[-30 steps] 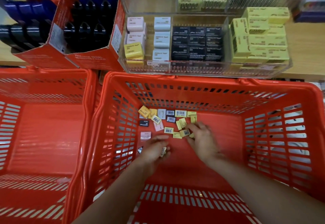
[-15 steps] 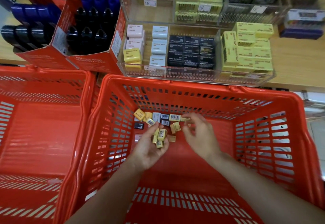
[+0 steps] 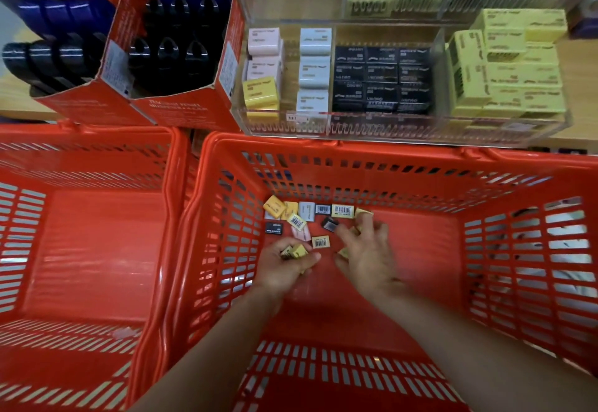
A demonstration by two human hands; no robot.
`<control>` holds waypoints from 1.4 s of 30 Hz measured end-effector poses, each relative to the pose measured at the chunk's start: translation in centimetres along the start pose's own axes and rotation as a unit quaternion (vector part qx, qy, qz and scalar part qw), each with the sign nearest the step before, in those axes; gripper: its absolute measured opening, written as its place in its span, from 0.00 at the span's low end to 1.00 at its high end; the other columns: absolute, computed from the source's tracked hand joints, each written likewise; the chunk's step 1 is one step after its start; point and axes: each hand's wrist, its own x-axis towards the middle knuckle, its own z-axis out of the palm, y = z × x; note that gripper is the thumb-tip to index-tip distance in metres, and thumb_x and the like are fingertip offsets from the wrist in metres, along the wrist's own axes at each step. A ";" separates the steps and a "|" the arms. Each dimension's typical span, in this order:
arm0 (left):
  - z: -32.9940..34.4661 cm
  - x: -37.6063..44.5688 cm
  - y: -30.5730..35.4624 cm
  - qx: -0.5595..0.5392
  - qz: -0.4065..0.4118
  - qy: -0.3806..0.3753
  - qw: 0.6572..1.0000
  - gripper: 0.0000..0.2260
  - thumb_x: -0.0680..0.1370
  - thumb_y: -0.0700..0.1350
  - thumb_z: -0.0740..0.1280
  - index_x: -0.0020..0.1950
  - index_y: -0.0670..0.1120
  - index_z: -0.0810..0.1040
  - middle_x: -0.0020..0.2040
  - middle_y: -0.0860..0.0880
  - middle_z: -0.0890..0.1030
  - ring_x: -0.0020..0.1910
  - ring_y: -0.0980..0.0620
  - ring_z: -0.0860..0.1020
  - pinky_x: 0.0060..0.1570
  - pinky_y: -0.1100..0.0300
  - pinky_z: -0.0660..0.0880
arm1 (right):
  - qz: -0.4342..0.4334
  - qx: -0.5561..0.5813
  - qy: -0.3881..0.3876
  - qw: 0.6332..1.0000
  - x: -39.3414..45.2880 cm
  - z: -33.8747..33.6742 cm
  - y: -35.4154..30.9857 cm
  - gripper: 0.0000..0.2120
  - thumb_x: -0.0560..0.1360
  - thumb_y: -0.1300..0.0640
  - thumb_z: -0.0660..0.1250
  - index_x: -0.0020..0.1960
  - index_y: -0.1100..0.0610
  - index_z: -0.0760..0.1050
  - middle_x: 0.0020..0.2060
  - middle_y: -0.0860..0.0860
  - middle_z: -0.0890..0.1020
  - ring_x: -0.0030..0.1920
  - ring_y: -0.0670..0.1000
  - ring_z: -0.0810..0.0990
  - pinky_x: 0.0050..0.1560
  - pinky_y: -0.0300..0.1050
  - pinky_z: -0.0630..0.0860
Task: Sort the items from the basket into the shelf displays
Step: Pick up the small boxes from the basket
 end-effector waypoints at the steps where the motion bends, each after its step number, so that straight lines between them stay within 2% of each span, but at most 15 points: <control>1: 0.0 0.0 0.1 0.001 -0.001 0.004 1.000 0.10 0.70 0.35 0.77 0.37 0.49 0.82 0.34 0.49 0.82 0.31 0.54 0.79 0.36 0.58 0.76 | -0.024 -0.021 -0.009 0.999 -0.1 0.0 0.4 0.27 0.73 0.46 0.69 0.70 0.46 0.68 0.66 0.56 0.66 0.60 0.61 0.65 0.63 0.51 0.67; 7: 0.1 -0.3 0.4 0.006 -0.001 -0.006 1.000 0.09 0.71 0.35 0.77 0.38 0.47 0.81 0.33 0.52 0.82 0.33 0.55 0.80 0.37 0.59 0.79 | -0.053 0.006 -0.132 0.990 -0.4 -0.3 2.6 0.18 0.75 0.53 0.68 0.63 0.53 0.74 0.65 0.53 0.66 0.64 0.57 0.66 0.65 0.45 0.67; 11: 0.5 -1.0 1.5 0.018 0.006 -0.014 1.000 0.08 0.71 0.34 0.77 0.39 0.45 0.81 0.39 0.51 0.82 0.38 0.56 0.81 0.37 0.62 0.79 | 0.135 0.268 -0.058 0.952 -0.4 -1.9 2.5 0.08 0.68 0.67 0.73 0.45 0.58 0.82 0.50 0.54 0.79 0.43 0.47 0.78 0.42 0.27 0.69; 12: 0.6 -1.2 1.9 0.019 0.005 -0.014 1.000 0.08 0.71 0.34 0.76 0.39 0.46 0.81 0.41 0.50 0.82 0.40 0.55 0.81 0.37 0.62 0.79 | 0.207 0.356 -0.043 0.910 -0.3 -2.4 2.3 0.09 0.68 0.70 0.73 0.44 0.58 0.82 0.45 0.55 0.81 0.35 0.44 0.79 0.35 0.26 0.70; 14: 0.7 -2.1 3.0 0.025 0.007 -0.027 0.999 0.08 0.71 0.35 0.76 0.38 0.46 0.81 0.43 0.49 0.82 0.42 0.54 0.81 0.37 0.62 0.80 | 0.314 0.554 -0.033 0.771 -0.4 -4.1 1.7 0.09 0.70 0.73 0.72 0.43 0.61 0.80 0.43 0.57 0.81 0.29 0.45 0.80 0.29 0.29 0.75; 17: 0.9 -4.6 5.9 0.051 0.016 -0.068 0.996 0.07 0.72 0.38 0.77 0.39 0.47 0.82 0.45 0.49 0.82 0.44 0.54 0.82 0.38 0.62 0.80 | 0.350 0.733 -0.069 0.580 -1.3 -8.3 1.2 0.07 0.71 0.70 0.72 0.49 0.66 0.79 0.45 0.57 0.82 0.40 0.50 0.83 0.35 0.36 0.81; 18: 1.0 -5.8 7.1 0.060 0.023 -0.085 0.994 0.06 0.72 0.39 0.77 0.40 0.47 0.82 0.45 0.48 0.82 0.45 0.54 0.82 0.38 0.62 0.79 | 0.340 0.765 -0.095 0.539 -1.8 -10.1 1.0 0.08 0.71 0.68 0.73 0.50 0.66 0.80 0.44 0.56 0.83 0.41 0.49 0.84 0.37 0.37 0.81; 20: 1.1 -8.9 10.2 0.079 0.047 -0.119 0.989 0.04 0.73 0.40 0.76 0.43 0.46 0.82 0.43 0.48 0.82 0.42 0.52 0.80 0.40 0.61 0.79 | 0.292 0.797 -0.148 0.508 -3.4 -14.3 0.4 0.09 0.71 0.64 0.73 0.51 0.64 0.80 0.44 0.56 0.83 0.40 0.49 0.85 0.39 0.39 0.81; 23: 1.4 -14.5 15.5 0.121 0.128 -0.151 0.973 0.06 0.73 0.40 0.76 0.48 0.45 0.83 0.39 0.48 0.81 0.37 0.52 0.78 0.37 0.60 0.77 | 0.209 0.804 -0.188 0.524 -5.9 -21.3 -0.8 0.15 0.69 0.63 0.73 0.54 0.65 0.79 0.45 0.59 0.83 0.44 0.52 0.85 0.41 0.40 0.82; 26: 1.4 -20.7 20.1 0.185 0.233 -0.173 0.939 0.10 0.74 0.43 0.76 0.55 0.51 0.83 0.52 0.58 0.80 0.40 0.61 0.82 0.36 0.67 0.77 | 0.135 0.757 -0.207 0.605 -8.7 -28.8 -1.7 0.19 0.66 0.65 0.74 0.56 0.68 0.79 0.48 0.58 0.85 0.48 0.51 0.85 0.43 0.40 0.82; 28: 1.2 -24.0 22.4 0.280 0.327 -0.184 0.884 0.16 0.75 0.47 0.75 0.61 0.57 0.81 0.61 0.65 0.76 0.54 0.67 0.79 0.48 0.68 0.79 | 0.090 0.706 -0.221 0.667 -10.3 -33.3 -1.9 0.24 0.64 0.65 0.76 0.59 0.67 0.78 0.52 0.57 0.85 0.52 0.51 0.85 0.45 0.40 0.81; 30: 1.2 -26.6 23.8 0.353 0.403 -0.209 0.818 0.22 0.74 0.49 0.75 0.67 0.60 0.77 0.65 0.64 0.76 0.64 0.69 0.72 0.63 0.72 0.70 | 0.047 0.659 -0.247 0.708 -11.8 -37.0 -1.7 0.22 0.65 0.64 0.77 0.58 0.64 0.79 0.52 0.55 0.86 0.54 0.52 0.84 0.48 0.40 0.81; 32: 1.7 -28.3 24.2 0.376 0.440 -0.235 0.781 0.24 0.74 0.49 0.75 0.68 0.63 0.75 0.65 0.64 0.77 0.65 0.70 0.71 0.64 0.74 0.66 | 0.010 0.618 -0.278 0.735 -12.9 -39.5 -1.4 0.20 0.66 0.65 0.77 0.57 0.62 0.81 0.50 0.53 0.86 0.55 0.51 0.84 0.50 0.41 0.81; 36: 3.2 -28.7 23.7 0.384 0.474 -0.230 0.758 0.17 0.75 0.50 0.75 0.62 0.62 0.79 0.56 0.63 0.78 0.60 0.65 0.75 0.62 0.69 0.69 | 0.003 0.570 -0.299 0.765 -14.1 -40.5 -0.8 0.15 0.68 0.66 0.77 0.55 0.62 0.83 0.48 0.54 0.86 0.53 0.51 0.84 0.50 0.40 0.81; 42: 4.5 -27.7 24.4 0.346 0.495 -0.174 0.778 0.13 0.75 0.48 0.74 0.59 0.54 0.81 0.55 0.56 0.80 0.55 0.62 0.77 0.59 0.59 0.74 | 0.030 0.628 -0.190 0.754 -14.3 -39.8 0.6 0.25 0.62 0.65 0.79 0.59 0.62 0.81 0.51 0.58 0.85 0.52 0.55 0.85 0.47 0.39 0.81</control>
